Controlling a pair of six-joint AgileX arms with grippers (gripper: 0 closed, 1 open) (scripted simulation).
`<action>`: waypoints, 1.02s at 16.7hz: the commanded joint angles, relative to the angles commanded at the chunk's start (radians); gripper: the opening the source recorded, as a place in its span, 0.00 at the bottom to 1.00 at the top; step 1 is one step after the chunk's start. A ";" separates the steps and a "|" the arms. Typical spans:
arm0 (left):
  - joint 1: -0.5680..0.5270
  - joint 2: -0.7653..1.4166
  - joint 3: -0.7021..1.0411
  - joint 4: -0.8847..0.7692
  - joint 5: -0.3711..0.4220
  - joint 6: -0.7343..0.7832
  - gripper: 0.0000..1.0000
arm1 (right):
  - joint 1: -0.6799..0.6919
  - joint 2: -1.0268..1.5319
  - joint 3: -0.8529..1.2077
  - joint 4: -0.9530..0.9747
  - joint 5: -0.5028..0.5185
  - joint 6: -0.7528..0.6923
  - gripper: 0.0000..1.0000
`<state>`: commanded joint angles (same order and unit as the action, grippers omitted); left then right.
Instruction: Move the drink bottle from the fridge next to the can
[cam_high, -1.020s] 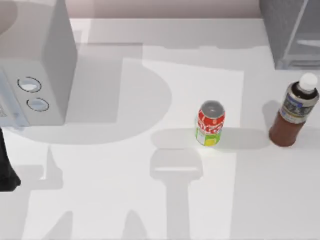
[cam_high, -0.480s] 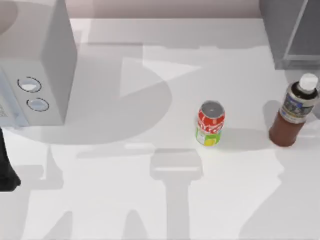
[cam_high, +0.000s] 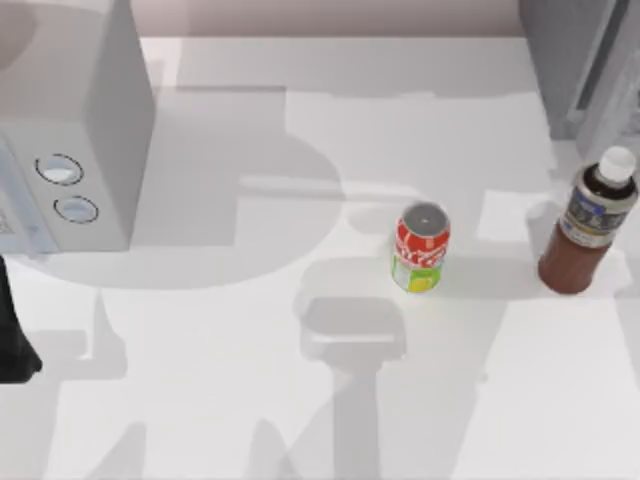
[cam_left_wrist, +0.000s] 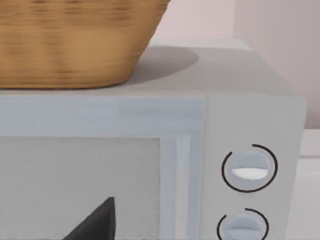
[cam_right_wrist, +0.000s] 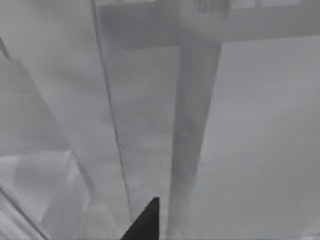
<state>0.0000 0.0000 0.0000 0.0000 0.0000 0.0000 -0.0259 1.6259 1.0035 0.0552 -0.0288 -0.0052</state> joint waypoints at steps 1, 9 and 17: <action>0.000 0.000 0.000 0.000 0.000 0.000 1.00 | 0.001 0.000 0.000 0.001 0.001 0.001 1.00; 0.000 0.000 0.000 0.000 0.000 0.000 1.00 | -0.013 0.104 0.113 -0.025 0.006 -0.003 1.00; 0.000 0.000 0.000 0.000 0.000 0.000 1.00 | -0.013 0.358 0.443 -0.096 0.014 -0.001 1.00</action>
<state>0.0000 0.0000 0.0000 0.0000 0.0000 0.0000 -0.0391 1.9840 1.4469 -0.0404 -0.0152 -0.0062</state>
